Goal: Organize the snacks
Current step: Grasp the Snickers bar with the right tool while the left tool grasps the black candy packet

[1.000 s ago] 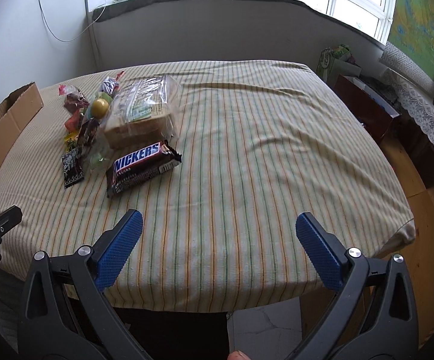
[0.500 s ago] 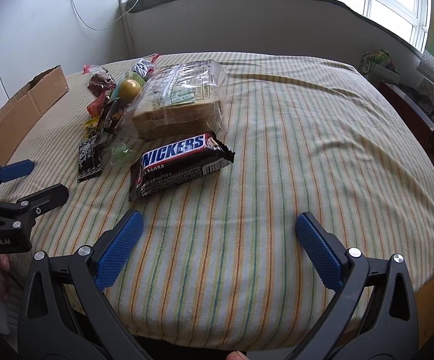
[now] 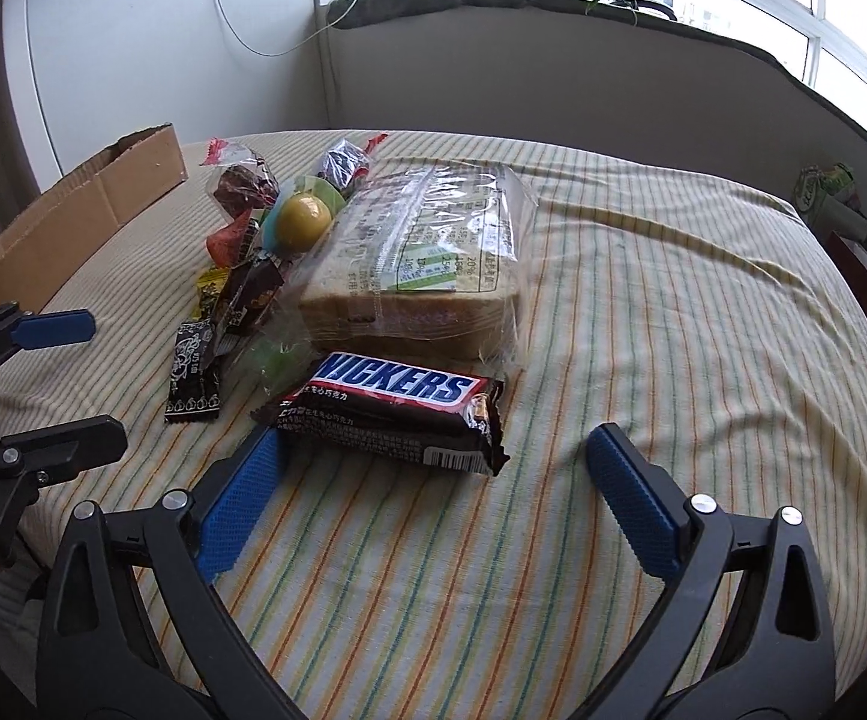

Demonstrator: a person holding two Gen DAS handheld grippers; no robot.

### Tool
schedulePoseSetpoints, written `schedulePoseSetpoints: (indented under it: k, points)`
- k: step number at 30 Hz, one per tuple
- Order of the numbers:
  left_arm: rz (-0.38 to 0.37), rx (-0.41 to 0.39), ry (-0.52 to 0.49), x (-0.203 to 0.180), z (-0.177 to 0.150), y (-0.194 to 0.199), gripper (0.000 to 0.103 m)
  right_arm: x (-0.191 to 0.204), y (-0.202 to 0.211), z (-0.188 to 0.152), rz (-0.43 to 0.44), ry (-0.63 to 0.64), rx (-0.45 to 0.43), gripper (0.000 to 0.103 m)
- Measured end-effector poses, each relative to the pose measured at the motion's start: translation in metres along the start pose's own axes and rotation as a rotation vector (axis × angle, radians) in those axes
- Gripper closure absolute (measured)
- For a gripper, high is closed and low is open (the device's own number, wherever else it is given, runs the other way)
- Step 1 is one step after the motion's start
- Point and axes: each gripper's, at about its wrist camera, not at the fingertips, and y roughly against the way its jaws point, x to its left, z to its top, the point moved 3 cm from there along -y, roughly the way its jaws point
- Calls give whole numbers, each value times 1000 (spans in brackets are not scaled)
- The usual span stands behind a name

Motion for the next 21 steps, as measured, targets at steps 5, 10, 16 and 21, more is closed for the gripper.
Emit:
schedulePoseSetpoints:
  k: [5,10,16,21]
  points:
    - [-46,50,-59,-22,14,-23,1,2,5,3,46,-8,-29,11]
    - [-32,34,-55,-26,18,-34,17,3,7,3,92,14,-50,34]
    - [-4,13,-23,-15,23,-32,72,3,13,-4,95,19,-81,44]
    - [-34,-16,29,-2,15,-20,91,3,22,-15,94,-15,-108,46]
